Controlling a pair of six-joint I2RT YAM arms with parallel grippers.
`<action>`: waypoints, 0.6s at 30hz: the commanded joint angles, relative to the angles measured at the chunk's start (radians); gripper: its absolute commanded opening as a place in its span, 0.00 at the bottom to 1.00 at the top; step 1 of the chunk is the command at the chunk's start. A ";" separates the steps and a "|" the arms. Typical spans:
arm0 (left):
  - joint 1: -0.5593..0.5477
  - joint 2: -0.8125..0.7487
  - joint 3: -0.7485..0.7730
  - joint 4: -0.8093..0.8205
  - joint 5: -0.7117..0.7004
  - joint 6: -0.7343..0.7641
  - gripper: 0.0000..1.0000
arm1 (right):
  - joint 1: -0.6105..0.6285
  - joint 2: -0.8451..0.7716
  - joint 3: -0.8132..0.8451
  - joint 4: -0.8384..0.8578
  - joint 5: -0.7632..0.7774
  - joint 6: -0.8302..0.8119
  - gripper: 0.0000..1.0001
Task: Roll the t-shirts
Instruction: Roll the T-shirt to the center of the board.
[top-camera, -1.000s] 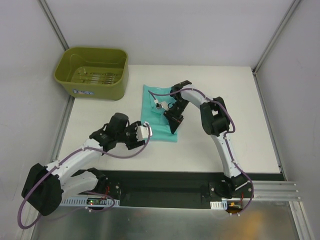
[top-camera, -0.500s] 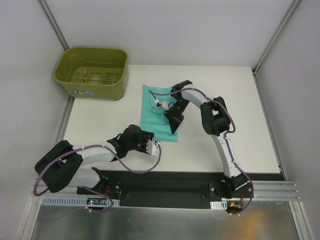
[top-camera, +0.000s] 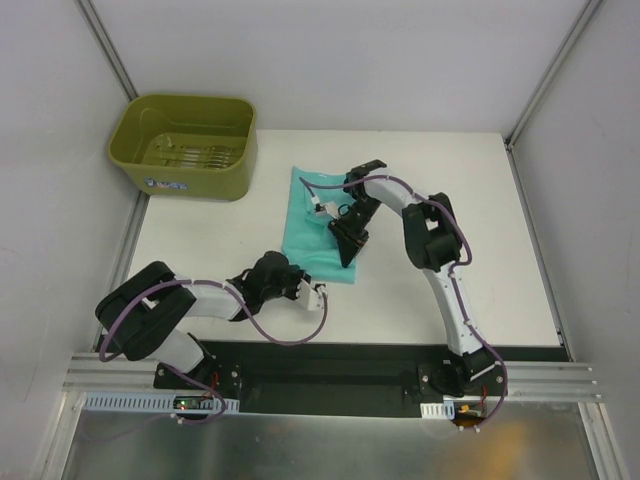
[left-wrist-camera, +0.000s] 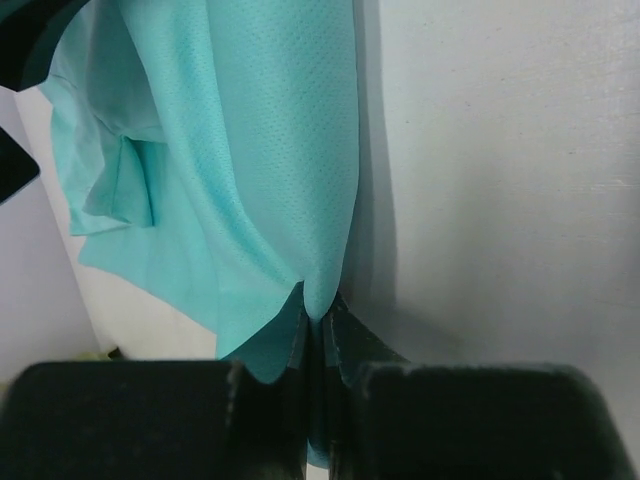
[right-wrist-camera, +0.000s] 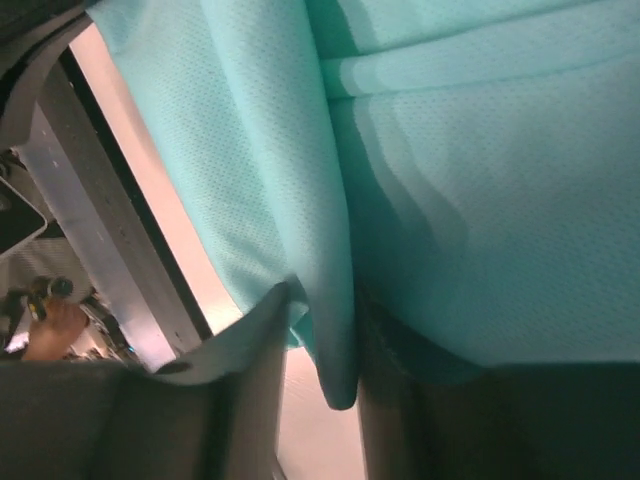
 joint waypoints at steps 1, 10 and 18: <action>0.004 -0.002 0.076 -0.236 0.028 -0.129 0.00 | -0.094 -0.173 -0.070 0.088 -0.012 0.059 0.54; 0.106 -0.005 0.291 -0.592 0.338 -0.302 0.00 | -0.083 -0.972 -0.985 1.108 0.241 -0.153 0.96; 0.211 0.044 0.458 -0.814 0.493 -0.348 0.00 | 0.062 -0.988 -1.102 1.168 0.238 -0.242 0.96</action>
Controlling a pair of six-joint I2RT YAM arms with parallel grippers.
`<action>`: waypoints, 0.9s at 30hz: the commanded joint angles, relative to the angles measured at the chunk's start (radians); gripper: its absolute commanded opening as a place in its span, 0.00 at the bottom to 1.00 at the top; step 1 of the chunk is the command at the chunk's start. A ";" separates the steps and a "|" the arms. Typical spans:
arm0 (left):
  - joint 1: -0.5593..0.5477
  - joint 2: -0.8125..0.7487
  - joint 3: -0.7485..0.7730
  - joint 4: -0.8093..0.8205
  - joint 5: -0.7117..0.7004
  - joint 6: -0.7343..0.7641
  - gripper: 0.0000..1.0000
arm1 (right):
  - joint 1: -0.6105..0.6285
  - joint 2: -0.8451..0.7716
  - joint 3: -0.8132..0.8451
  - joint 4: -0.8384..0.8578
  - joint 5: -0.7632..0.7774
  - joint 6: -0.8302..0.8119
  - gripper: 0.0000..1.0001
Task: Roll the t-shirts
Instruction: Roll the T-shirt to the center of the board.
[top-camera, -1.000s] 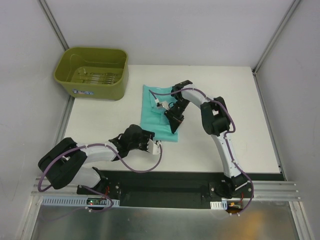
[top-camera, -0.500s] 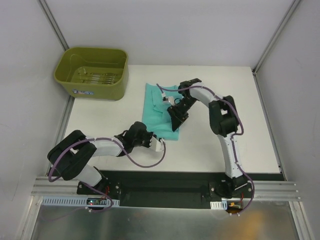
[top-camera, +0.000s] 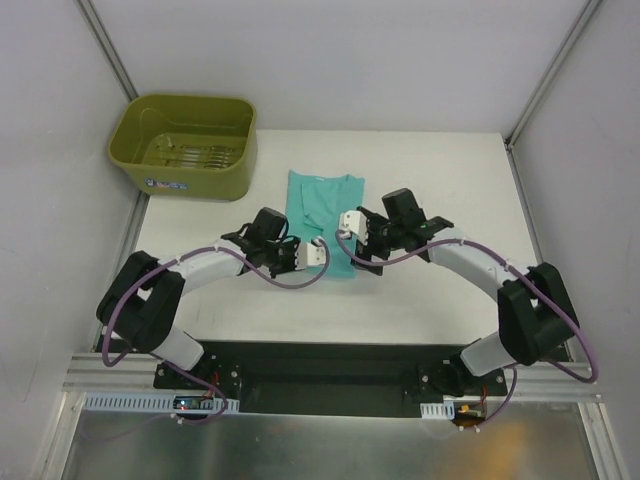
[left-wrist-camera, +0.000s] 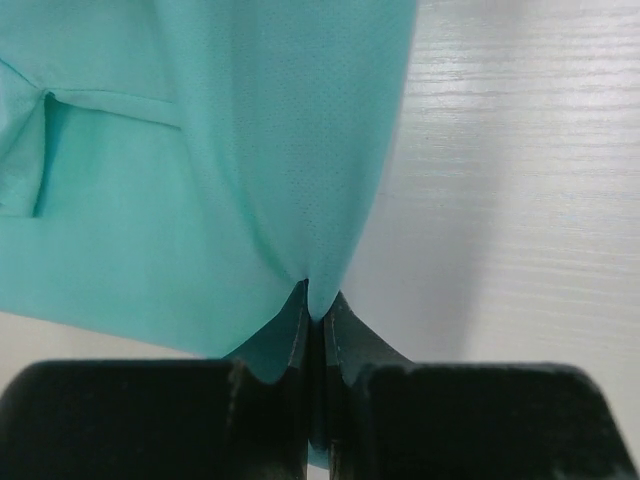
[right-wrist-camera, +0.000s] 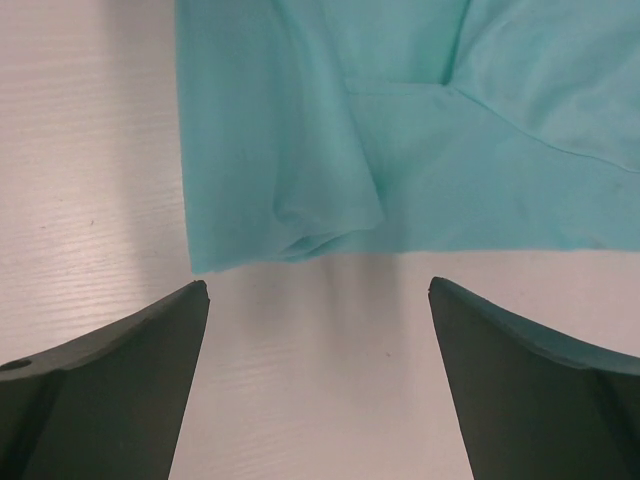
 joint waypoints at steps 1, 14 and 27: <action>0.037 0.038 0.096 -0.185 0.157 -0.061 0.00 | 0.059 0.038 -0.031 0.124 0.016 -0.091 0.96; 0.086 0.116 0.279 -0.355 0.292 -0.107 0.00 | 0.187 0.095 -0.030 0.110 -0.013 -0.125 0.96; 0.118 0.128 0.312 -0.415 0.361 -0.116 0.00 | 0.225 0.224 -0.025 0.213 0.152 -0.102 0.96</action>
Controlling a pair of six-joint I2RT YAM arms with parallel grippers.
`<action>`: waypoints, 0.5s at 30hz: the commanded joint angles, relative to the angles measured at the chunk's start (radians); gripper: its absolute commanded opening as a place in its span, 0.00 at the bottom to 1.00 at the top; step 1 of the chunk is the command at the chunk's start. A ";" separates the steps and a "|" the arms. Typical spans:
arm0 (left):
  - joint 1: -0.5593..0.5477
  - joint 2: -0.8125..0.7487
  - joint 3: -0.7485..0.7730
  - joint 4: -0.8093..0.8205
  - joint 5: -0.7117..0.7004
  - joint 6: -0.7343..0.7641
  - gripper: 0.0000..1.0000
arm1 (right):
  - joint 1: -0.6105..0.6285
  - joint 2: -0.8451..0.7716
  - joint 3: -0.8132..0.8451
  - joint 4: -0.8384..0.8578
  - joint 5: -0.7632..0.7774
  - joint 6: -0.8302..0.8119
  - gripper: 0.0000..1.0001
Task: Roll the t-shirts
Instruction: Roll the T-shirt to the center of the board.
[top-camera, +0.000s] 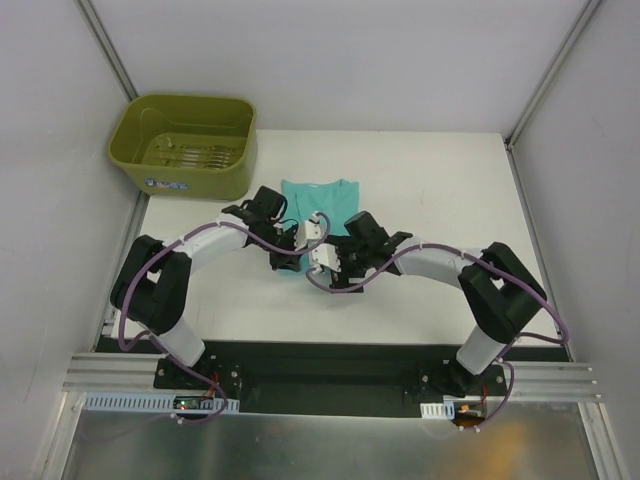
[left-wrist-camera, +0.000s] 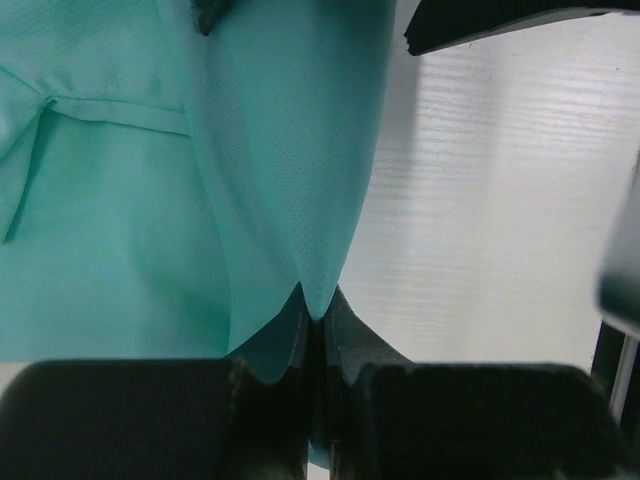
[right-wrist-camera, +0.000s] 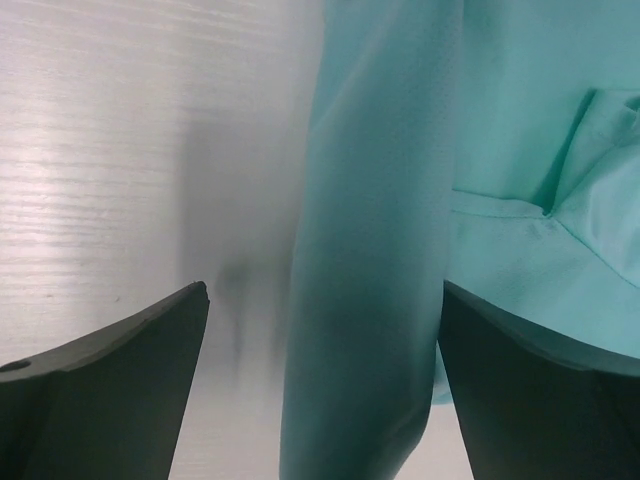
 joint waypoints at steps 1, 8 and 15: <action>0.026 0.005 0.054 -0.063 0.103 -0.008 0.00 | 0.001 0.010 0.016 0.071 0.057 0.020 0.93; 0.043 0.005 0.051 -0.081 0.081 0.007 0.00 | -0.019 0.027 0.078 -0.024 0.012 0.097 0.67; 0.046 0.028 0.062 -0.081 0.067 -0.042 0.00 | -0.046 0.065 0.155 -0.153 -0.093 0.124 0.42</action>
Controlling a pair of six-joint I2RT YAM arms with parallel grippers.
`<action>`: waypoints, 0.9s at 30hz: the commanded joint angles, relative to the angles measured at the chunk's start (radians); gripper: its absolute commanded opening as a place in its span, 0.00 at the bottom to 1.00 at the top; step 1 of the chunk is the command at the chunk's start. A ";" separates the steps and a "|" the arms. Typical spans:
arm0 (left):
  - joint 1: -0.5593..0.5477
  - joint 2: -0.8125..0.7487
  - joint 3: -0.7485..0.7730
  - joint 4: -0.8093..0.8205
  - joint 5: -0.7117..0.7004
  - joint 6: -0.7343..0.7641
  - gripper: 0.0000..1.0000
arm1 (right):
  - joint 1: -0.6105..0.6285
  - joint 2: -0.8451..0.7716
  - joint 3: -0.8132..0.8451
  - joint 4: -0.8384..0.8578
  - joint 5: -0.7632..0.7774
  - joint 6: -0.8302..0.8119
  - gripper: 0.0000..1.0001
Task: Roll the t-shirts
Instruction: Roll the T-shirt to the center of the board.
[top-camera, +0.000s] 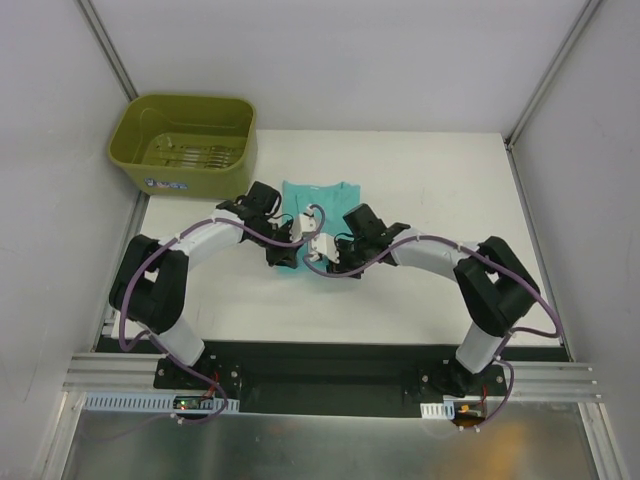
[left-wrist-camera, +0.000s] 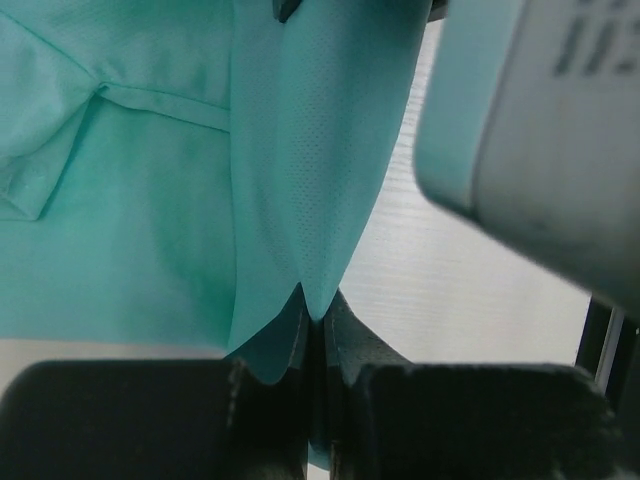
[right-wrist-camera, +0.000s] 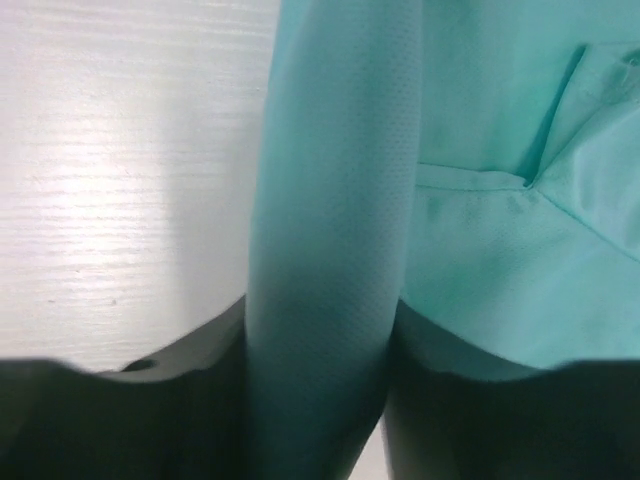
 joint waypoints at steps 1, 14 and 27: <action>0.003 0.036 0.048 -0.037 0.010 -0.041 0.01 | -0.030 0.042 0.121 -0.123 -0.121 0.057 0.38; 0.072 -0.146 -0.003 0.250 -0.248 -0.294 0.35 | -0.171 0.330 0.473 -0.582 -0.428 0.182 0.14; -0.123 -0.452 -0.416 0.449 -0.231 0.169 0.40 | -0.235 0.612 0.729 -0.817 -0.575 0.254 0.15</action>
